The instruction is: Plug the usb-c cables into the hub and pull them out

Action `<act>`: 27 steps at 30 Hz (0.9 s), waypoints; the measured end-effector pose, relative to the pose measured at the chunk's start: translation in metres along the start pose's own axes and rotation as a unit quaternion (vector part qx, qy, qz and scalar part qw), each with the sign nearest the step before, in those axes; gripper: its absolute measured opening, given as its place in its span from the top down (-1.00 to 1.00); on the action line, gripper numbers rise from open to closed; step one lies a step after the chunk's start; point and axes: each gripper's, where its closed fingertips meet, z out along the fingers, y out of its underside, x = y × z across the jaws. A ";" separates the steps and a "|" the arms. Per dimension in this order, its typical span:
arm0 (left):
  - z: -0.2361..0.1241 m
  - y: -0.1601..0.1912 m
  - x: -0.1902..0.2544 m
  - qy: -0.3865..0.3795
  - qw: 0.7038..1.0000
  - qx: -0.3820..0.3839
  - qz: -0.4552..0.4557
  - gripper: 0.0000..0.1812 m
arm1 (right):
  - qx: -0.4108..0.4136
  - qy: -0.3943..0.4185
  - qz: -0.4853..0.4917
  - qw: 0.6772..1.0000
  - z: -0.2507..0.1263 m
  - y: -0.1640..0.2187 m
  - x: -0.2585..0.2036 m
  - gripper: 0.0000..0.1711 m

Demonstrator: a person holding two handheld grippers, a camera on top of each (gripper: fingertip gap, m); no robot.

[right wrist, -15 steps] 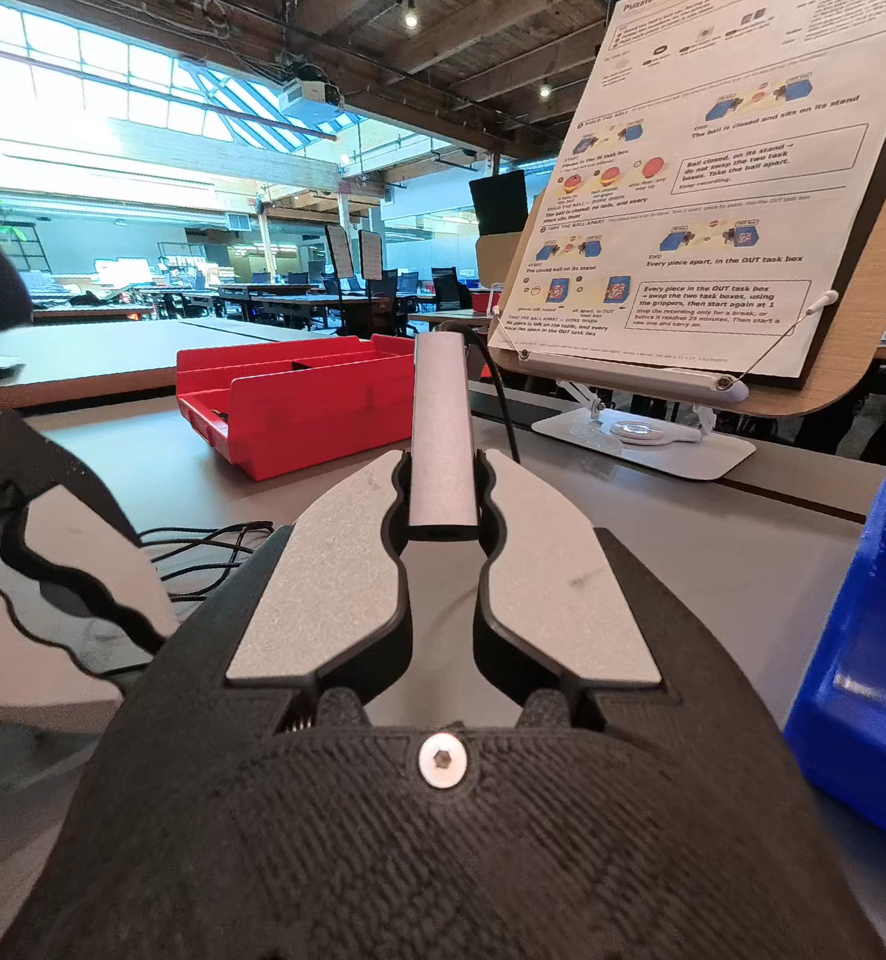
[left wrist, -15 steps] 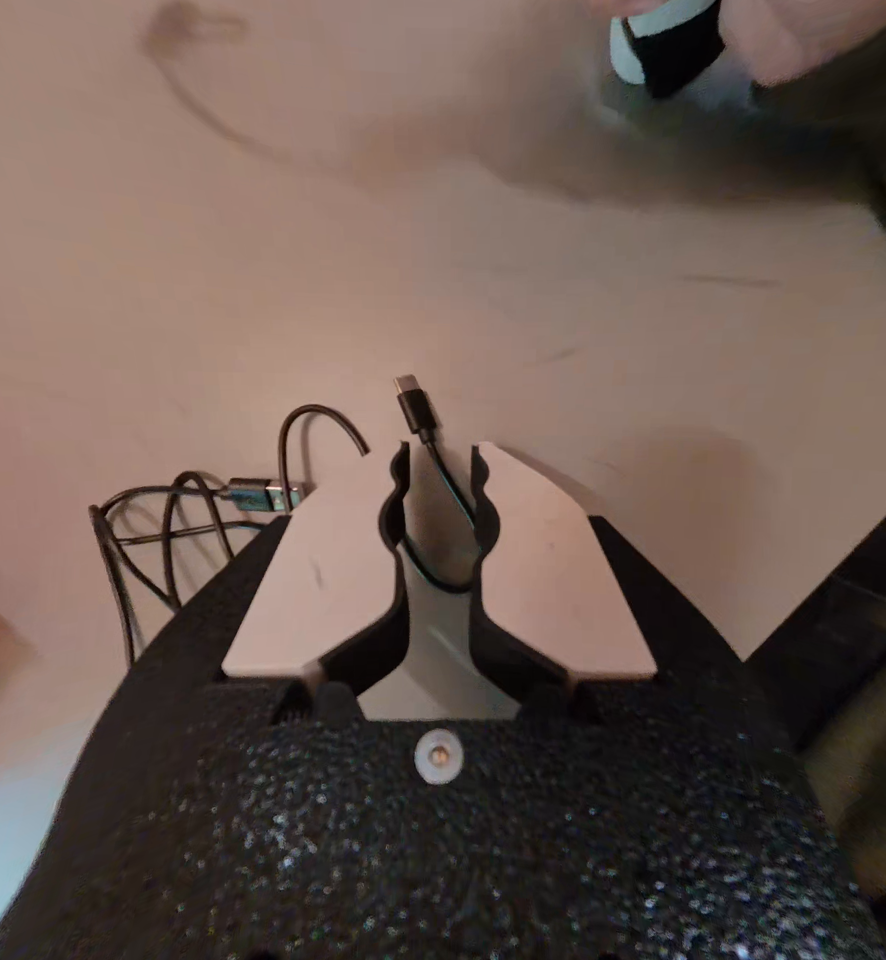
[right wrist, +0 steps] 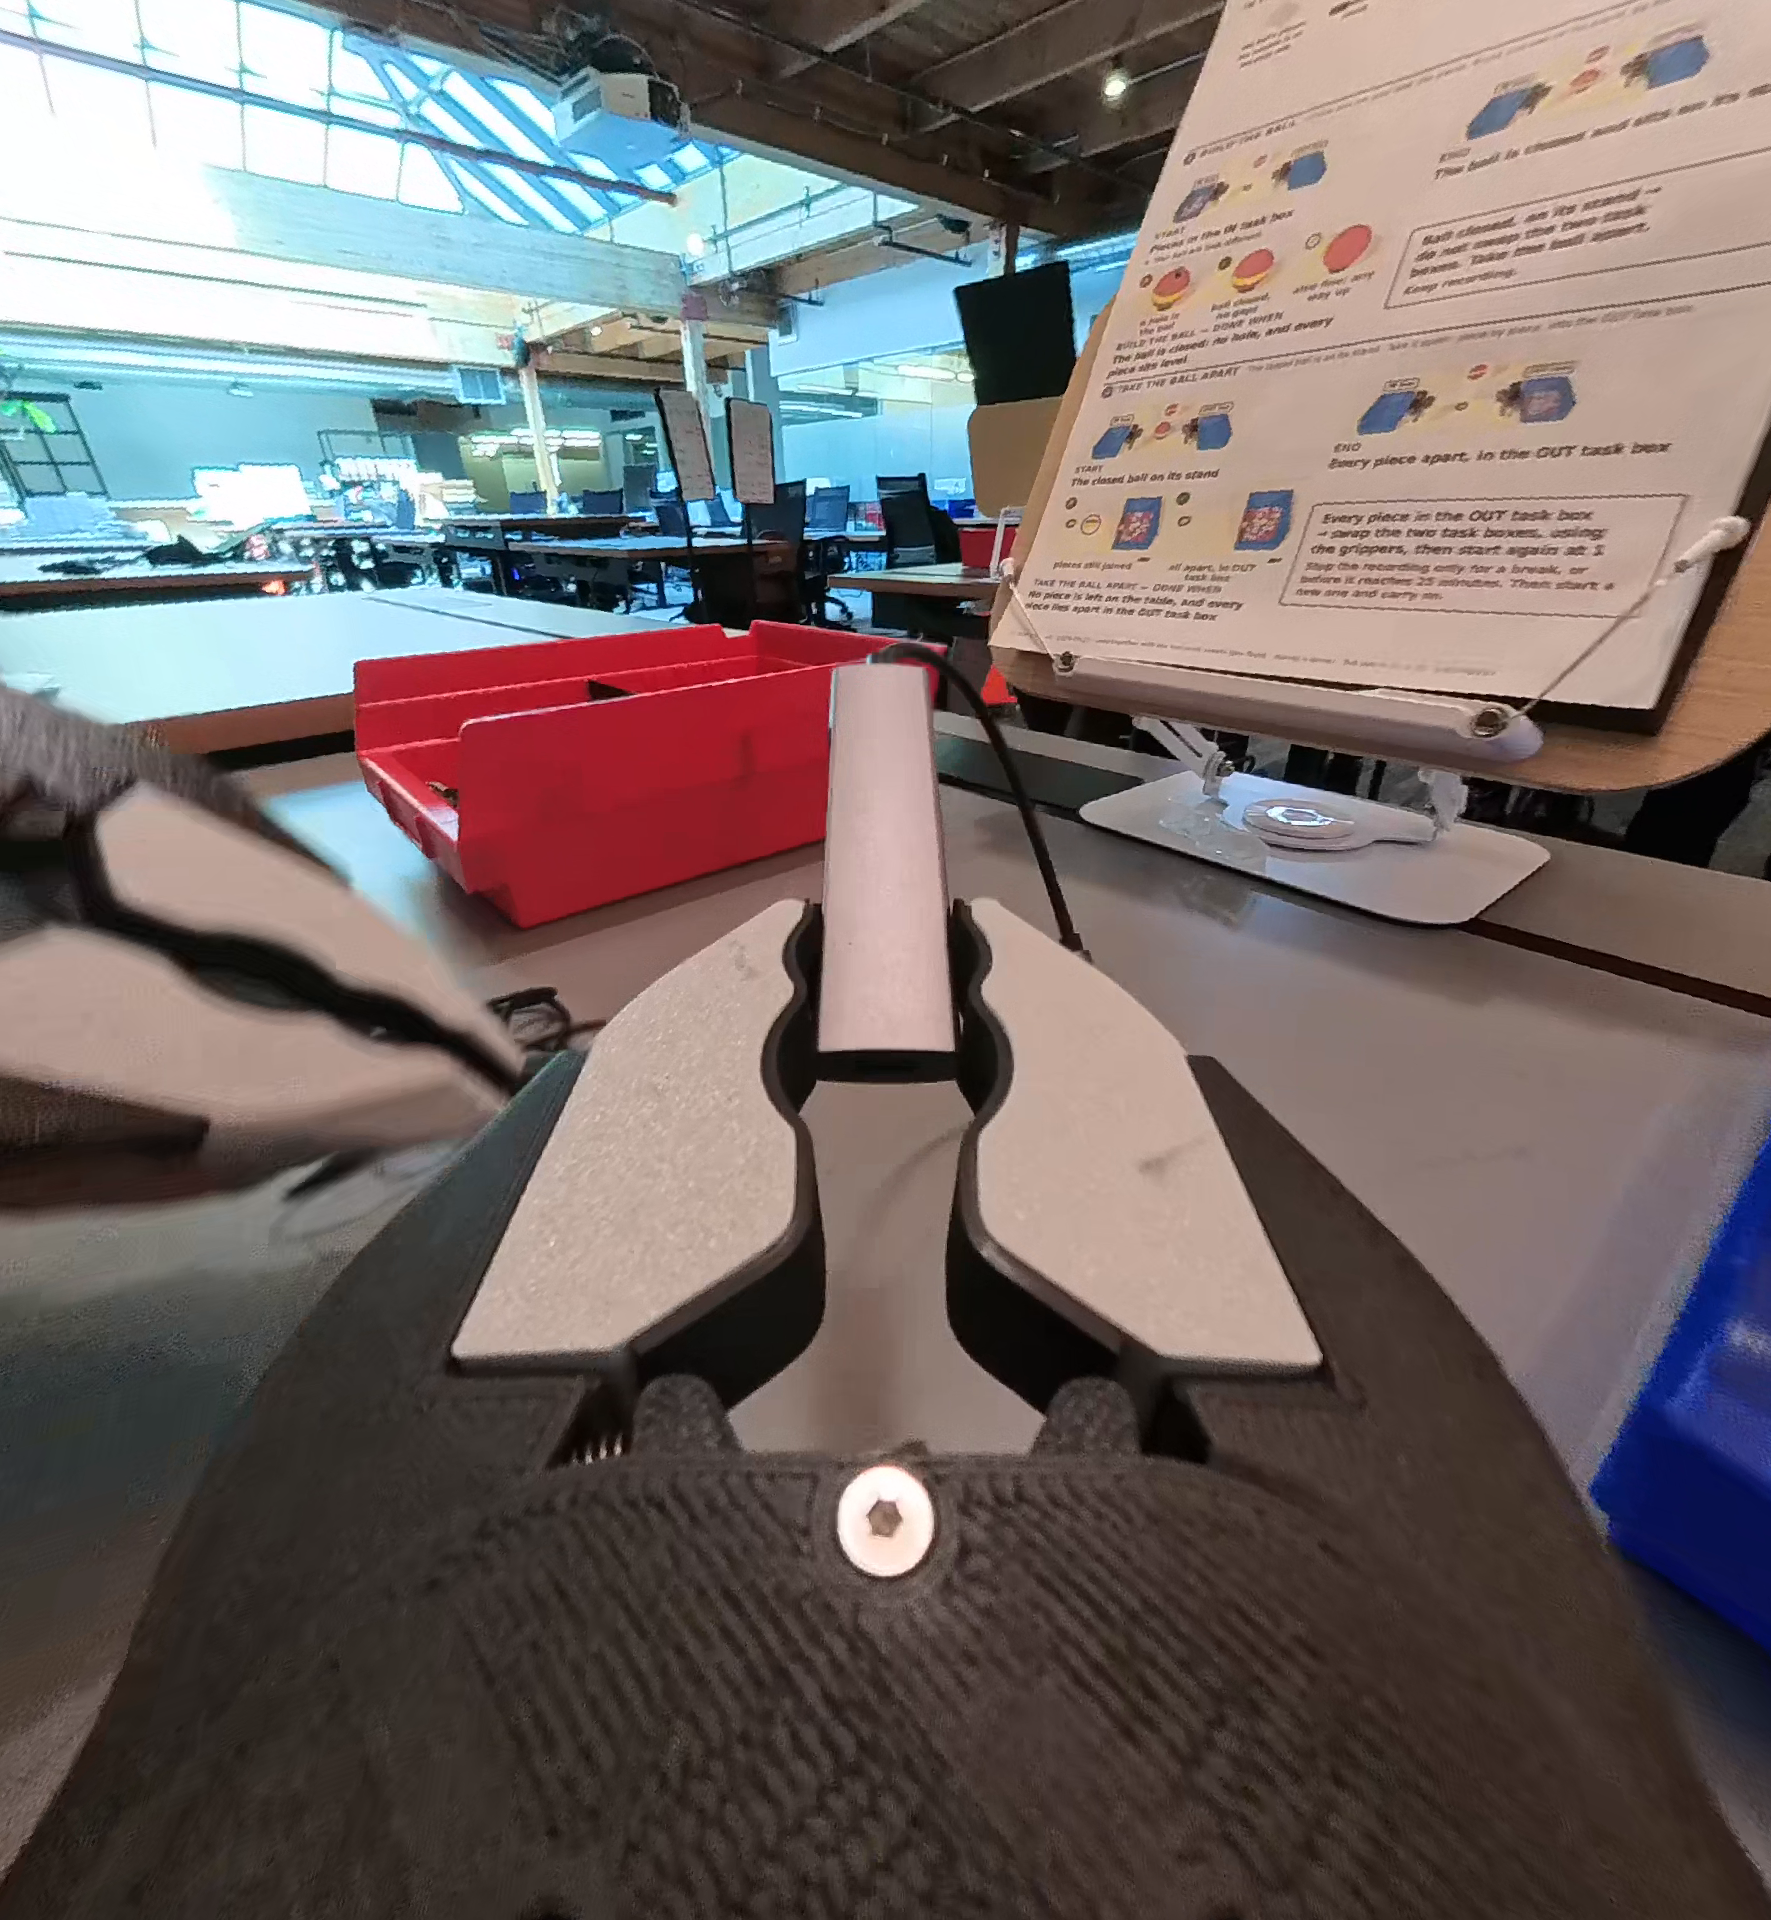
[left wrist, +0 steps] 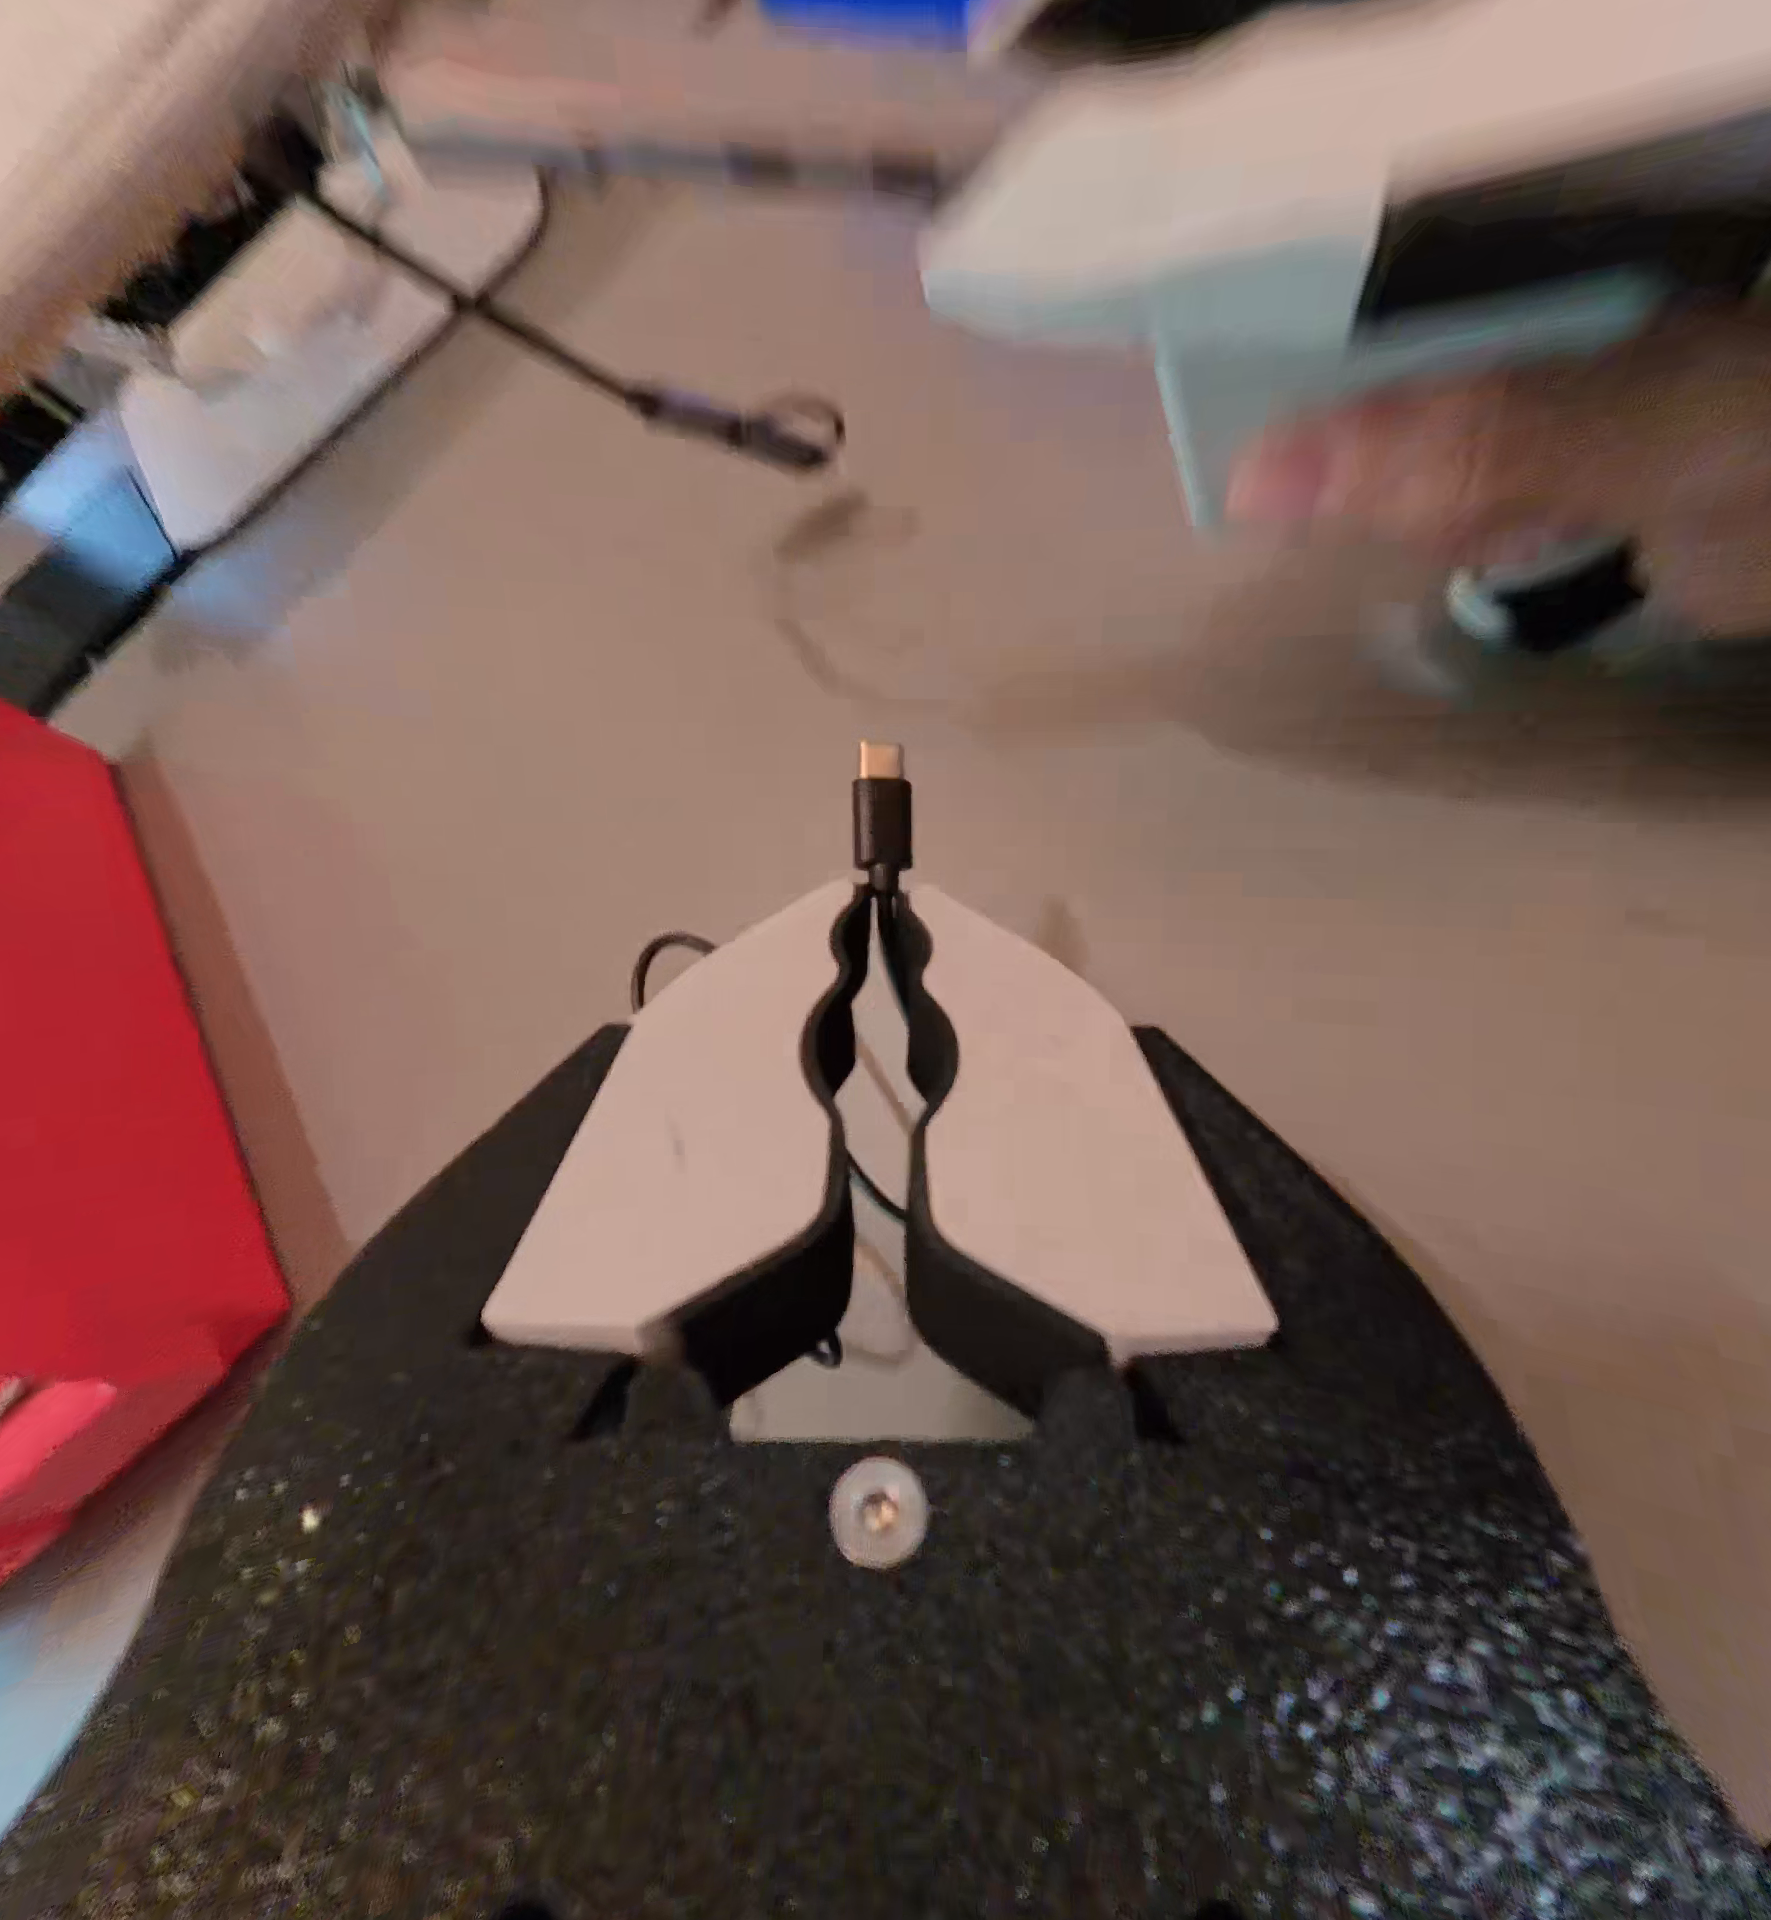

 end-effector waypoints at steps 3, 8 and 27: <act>-0.009 -0.033 -0.013 0.008 0.998 0.050 -0.024 0.96 | -0.019 -0.012 -0.015 1.000 0.004 0.005 -0.006 0.72; -0.008 -0.046 -0.010 0.074 0.993 0.061 -0.065 0.96 | -0.029 -0.011 -0.022 0.999 0.007 0.007 -0.007 0.72; -0.004 -0.038 -0.011 0.097 0.988 0.061 -0.100 0.96 | -0.068 -0.003 -0.046 0.997 0.015 0.017 -0.009 0.72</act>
